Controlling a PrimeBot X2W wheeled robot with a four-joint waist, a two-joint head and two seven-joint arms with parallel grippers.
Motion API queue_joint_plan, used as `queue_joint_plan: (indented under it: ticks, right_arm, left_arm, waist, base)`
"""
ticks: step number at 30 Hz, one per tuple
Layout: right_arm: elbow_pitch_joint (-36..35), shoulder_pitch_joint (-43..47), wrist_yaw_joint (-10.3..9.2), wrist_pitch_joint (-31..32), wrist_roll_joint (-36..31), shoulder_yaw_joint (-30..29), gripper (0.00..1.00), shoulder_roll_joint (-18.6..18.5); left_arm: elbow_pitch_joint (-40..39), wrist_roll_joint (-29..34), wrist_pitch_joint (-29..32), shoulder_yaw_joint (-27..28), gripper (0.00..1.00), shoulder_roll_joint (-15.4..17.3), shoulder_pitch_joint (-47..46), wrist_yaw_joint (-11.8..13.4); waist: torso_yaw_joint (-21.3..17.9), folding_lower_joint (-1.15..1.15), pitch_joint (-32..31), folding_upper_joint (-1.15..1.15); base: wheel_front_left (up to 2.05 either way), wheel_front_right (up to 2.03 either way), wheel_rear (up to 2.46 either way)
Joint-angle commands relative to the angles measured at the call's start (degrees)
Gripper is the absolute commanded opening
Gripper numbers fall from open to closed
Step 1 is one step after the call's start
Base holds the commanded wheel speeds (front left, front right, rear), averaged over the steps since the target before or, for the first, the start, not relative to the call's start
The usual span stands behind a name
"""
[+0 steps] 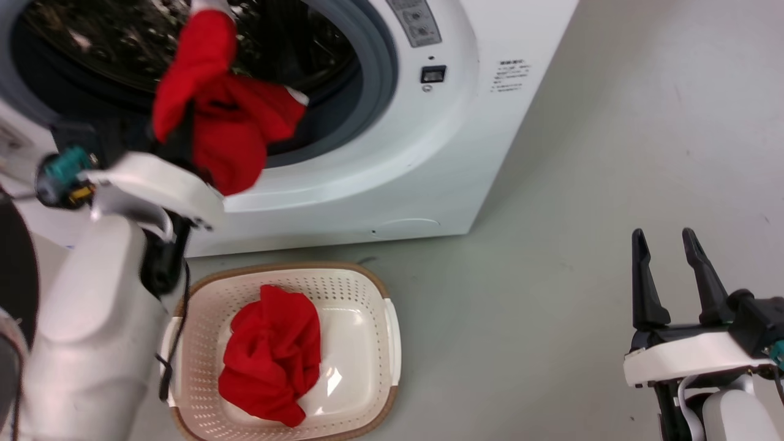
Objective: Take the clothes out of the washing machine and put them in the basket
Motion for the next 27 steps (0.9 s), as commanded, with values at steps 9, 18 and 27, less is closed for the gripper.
queue_joint_plan:
  ticks: [9, 18, 27]
  right_arm:
    - [0.9, 2.1, -0.04, -0.1, -0.7, -0.8, 1.0, 0.0]
    - [1.3, 2.2, -0.04, -0.1, -0.6, 0.0, 1.0, 0.0]
    - [0.8, 0.2, -0.04, -0.1, -0.8, 0.3, 1.0, 0.0]
  left_arm:
    - [-15.4, 2.2, -0.1, 3.2, 0.0, -5.1, 14.9, -0.2]
    - [-17.6, 0.6, 1.5, -1.3, 0.0, -6.4, 25.6, -0.9]
    - [-9.8, 0.0, 2.9, -6.4, 0.0, -6.0, 26.1, -1.3]
  waist:
    - [4.7, 0.01, -4.7, 0.0]
    - [5.3, 0.01, -5.4, 0.0]
    - [3.4, 0.01, -0.6, 0.0]
  base:
    - [0.0, 0.0, 0.0]
    - [0.0, 0.0, 0.0]
    - [0.0, 0.0, 0.0]
